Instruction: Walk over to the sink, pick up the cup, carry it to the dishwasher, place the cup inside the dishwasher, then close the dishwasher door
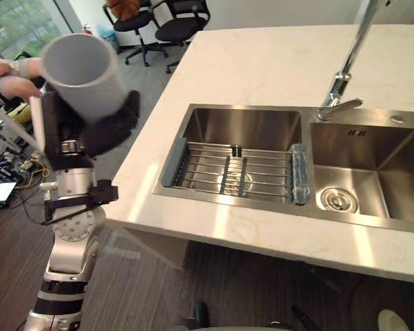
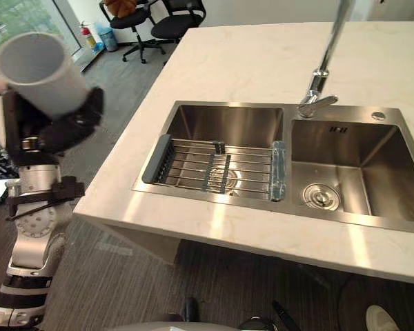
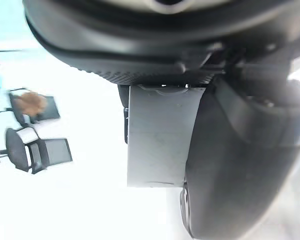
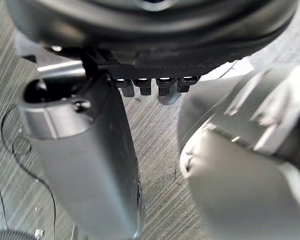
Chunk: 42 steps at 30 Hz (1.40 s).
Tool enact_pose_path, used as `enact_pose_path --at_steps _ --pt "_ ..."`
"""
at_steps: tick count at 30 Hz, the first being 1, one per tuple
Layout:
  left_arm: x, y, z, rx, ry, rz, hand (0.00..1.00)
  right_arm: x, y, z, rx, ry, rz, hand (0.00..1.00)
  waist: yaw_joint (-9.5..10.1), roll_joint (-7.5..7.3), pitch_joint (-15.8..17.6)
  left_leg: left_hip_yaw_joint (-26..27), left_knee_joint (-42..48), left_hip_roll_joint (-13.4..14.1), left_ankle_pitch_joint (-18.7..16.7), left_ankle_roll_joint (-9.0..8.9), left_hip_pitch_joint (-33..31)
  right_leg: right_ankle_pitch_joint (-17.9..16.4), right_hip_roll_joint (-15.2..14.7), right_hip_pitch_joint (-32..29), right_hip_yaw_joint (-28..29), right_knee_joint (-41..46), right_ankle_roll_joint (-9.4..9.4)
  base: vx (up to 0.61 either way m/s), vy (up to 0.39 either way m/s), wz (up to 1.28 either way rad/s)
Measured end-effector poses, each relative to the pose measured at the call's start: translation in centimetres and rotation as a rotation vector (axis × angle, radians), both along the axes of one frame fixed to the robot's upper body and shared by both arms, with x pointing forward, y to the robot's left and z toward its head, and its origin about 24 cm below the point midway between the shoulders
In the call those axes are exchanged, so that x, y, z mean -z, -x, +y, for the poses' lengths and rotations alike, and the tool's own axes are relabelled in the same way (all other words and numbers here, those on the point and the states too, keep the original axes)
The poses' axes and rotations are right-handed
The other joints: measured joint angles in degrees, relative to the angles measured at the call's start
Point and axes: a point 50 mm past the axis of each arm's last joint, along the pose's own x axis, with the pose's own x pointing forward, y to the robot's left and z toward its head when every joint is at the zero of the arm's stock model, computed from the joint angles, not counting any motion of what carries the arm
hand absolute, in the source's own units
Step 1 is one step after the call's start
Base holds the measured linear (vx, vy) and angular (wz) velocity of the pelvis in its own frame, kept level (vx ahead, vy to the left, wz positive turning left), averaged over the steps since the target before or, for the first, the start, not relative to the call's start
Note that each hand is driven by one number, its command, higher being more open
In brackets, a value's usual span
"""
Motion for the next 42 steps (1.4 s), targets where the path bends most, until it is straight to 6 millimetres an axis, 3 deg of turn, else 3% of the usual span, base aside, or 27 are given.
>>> enact_pose_path --at_steps 4,11,16,17,18,19,21,23,24,25,26,27,28,29,30,31,32,35,37,39,41,42 --pt "1.6 0.7 2.4 -0.085 0.141 0.029 0.0 0.1 -0.2 0.2 0.019 -0.008 -0.016 1.0 1.51 -0.36 -0.2 -0.4 0.0 0.0 0.1 -0.03 -0.4 -0.4 0.0 -0.3 -0.3 0.6 0.0 -0.01 -0.017 0.06" --pt "3.7 3.6 7.2 -0.186 0.363 0.024 0.0 0.3 -0.2 1.0 -0.116 0.013 0.004 1.0 3.4 -1.05 -0.6 -1.4 2.7 0.1 0.1 -0.05 -0.7 -2.3 -0.3 -0.1 -0.9 3.4 -0.46 -0.01 -0.017 0.05" --pt "4.0 6.5 9.9 -0.269 0.436 -0.024 0.0 0.3 1.9 1.0 -0.106 -0.002 0.066 1.0 4.98 -0.59 -0.9 -4.0 3.6 -0.1 0.3 0.03 -1.4 -4.5 -0.6 1.6 -6.0 6.2 -0.88 -0.08 -0.039 0.53" --pt "4.1 7.4 10.5 -0.307 0.437 -0.029 0.0 0.3 2.6 1.2 -0.119 -0.005 0.084 1.0 5.2 -0.31 -1.1 -2.7 4.1 -0.7 0.9 0.91 -2.6 -4.7 -1.2 2.3 -8.2 6.5 -0.92 -0.12 0.017 1.05" --pt "4.0 8.1 10.8 -0.32 0.436 -0.046 0.0 0.3 3.3 1.4 -0.119 -0.006 0.097 1.0 5.32 -0.37 -1.2 0.1 4.8 -0.8 0.3 3.18 -3.8 -4.7 -1.8 3.0 -11.0 6.6 -0.74 -0.1 0.032 1.16" --pt "3.8 8.6 11.1 -0.325 0.427 -0.06 0.0 0.3 3.7 1.6 -0.114 -0.009 0.101 1.0 5.53 -0.3 -1.2 4.3 6.6 0.2 -0.3 4.16 -5.2 -4.5 -2.1 3.3 -13.1 6.7 -0.36 -0.11 0.044 1.2" --pt "3.1 9.4 11.3 -0.329 0.4 -0.092 0.0 0.2 3.9 1.2 -0.103 0.009 0.093 1.0 6.0 0.18 -1.3 9.3 9.7 1.8 -1.1 3.5 -7.2 -4.6 -2.7 3.7 -16.2 7.0 -0.1 -0.09 0.044 0.88" --pt "2.0 10.4 11.5 -0.333 0.358 -0.141 0.0 -0.1 3.3 0.4 -0.117 0.035 0.077 1.0 7.82 0.71 -1.3 12.6 9.8 1.4 -2.3 3.9 -7.9 -4.5 -3.6 3.7 -17.8 7.2 -0.28 -0.06 0.084 0.54" --pt "1.5 10.8 11.6 -0.342 0.337 -0.167 0.0 0.0 3.2 0.8 -0.115 0.03 0.071 1.0 7.63 -1.49 -2.4 16.8 10.3 1.4 -3.6 5.53 -8.6 -4.1 -5.8 3.3 -19.5 6.5 -0.75 -0.03 0.129 0.58" --pt "1.3 10.8 11.5 -0.34 0.329 -0.181 0.0 0.1 3.2 0.8 -0.113 0.03 0.071 1.0 7.6 -1.98 -2.8 18.8 13.6 1.7 -4.9 7.55 -9.7 -4.0 -7.2 2.7 -20.3 7.3 -0.62 0.03 0.179 0.58" --pt "1.1 10.8 11.4 -0.327 0.309 -0.195 0.0 -0.1 3.0 0.3 -0.113 0.053 0.061 1.0 7.87 -0.99 -3.5 22.5 22.6 4.8 -7.0 10.27 -11.0 -4.0 -9.1 1.8 -21.0 10.1 0.22 0.05 0.197 0.54" --pt "1.3 10.2 10.9 -0.282 0.296 -0.184 0.0 -0.7 3.1 -1.5 -0.104 0.111 0.055 1.0 7.92 2.15 -4.7 22.6 21.9 4.5 -8.7 7.88 -11.5 -6.2 -9.3 -0.9 -20.6 17.3 -1.82 0.04 0.156 0.74" --pt "1.6 9.5 10.5 -0.25 0.294 -0.172 0.0 -0.8 3.2 -1.9 -0.085 0.123 0.05 1.0 6.67 2.57 -6.1 19.7 15.7 2.5 -6.0 5.55 -11.4 -9.4 -8.2 -3.7 -19.8 20.1 -2.74 -0.1 0.093 1.96" --pt "1.7 6.8 9.4 -0.167 0.322 -0.173 0.0 -0.7 2.9 -1.9 -0.049 0.114 0.04 1.0 2.49 2.34 -6.5 17.6 6.2 0.6 -0.2 6.88 -9.7 -11.3 -2.0 -7.1 -19.8 16.0 -8.16 -0.12 0.009 2.09" --pt "0.7 5.5 9.2 -0.13 0.306 -0.198 0.0 -0.3 2.6 -1.1 -0.027 0.091 0.03 1.0 2.23 -0.12 -5.6 22.4 10.8 1.3 -4.4 9.16 -10.2 -8.4 -2.1 -9.4 -20.1 13.7 -9.92 -0.13 -0.02 2.45" --pt "0.6 3.7 8.5 -0.09 0.321 -0.202 0.0 -0.3 1.9 -1.1 -0.015 0.098 0.01 1.0 1.15 0.28 -4.4 30.4 16.7 4.9 -7.4 9.2 -9.9 -6.9 -4.4 -9.1 -23.2 16.2 -7.8 0.04 0.0 1.29" --pt "1.5 2.6 8.2 -0.077 0.338 -0.135 0.0 -0.6 1.7 -1.9 -0.017 0.126 -0.003 1.0 1.01 0.01 -3.4 34.6 17.7 5.7 -6.6 7.71 -8.0 -7.1 -7.6 -9.2 -23.5 19.8 -7.93 0.07 0.028 0.94" --pt "2.1 1.6 7.4 -0.096 0.273 -0.005 0.0 -0.8 2.1 -2.4 -0.01 0.142 0.006 1.0 0.66 -0.5 -3.4 33.9 11.5 -0.2 -5.3 7.59 -4.3 -7.4 -12.6 -7.0 -26.6 23.5 -6.99 0.01 0.132 0.36" --pt "1.1 1.1 6.9 -0.096 0.159 0.018 0.0 -0.6 2.2 -2.1 0.014 0.131 0.012 1.0 0.86 0.0 -3.4 32.0 5.8 -2.8 -5.0 7.04 -3.1 -7.1 -13.4 -6.3 -29.2 23.7 -6.33 -0.04 0.182 0.71" --pt "0.2 0.6 6.7 -0.092 0.051 0.069 0.0 -0.1 2.5 -0.7 0.034 0.101 0.04 1.0 1.23 -0.43 -3.2 28.8 0.7 -5.3 -3.1 7.83 -0.8 -6.1 -13.7 -4.5 -29.6 23.7 -5.66 -0.01 0.146 0.86" --pt "0.6 0.2 6.4 -0.07 0.031 0.129 0.0 0.3 3.3 0.8 0.084 0.055 0.086 1.0 1.23 -0.74 -3.3 23.6 -0.8 -7.3 -2.8 8.46 0.4 -4.5 -14.3 -3.7 -23.1 26.3 -8.47 0.04 0.1 1.42" --pt "1.3 -0.5 5.2 -0.018 0.022 0.162 0.0 0.4 4.3 1.4 0.208 0.019 0.07 1.0 0.43 -0.53 -3.5 17.4 -0.4 -8.1 -2.7 9.85 0.3 -5.5 -14.0 -7.0 -11.9 32.6 -10.64 0.08 0.119 1.91"
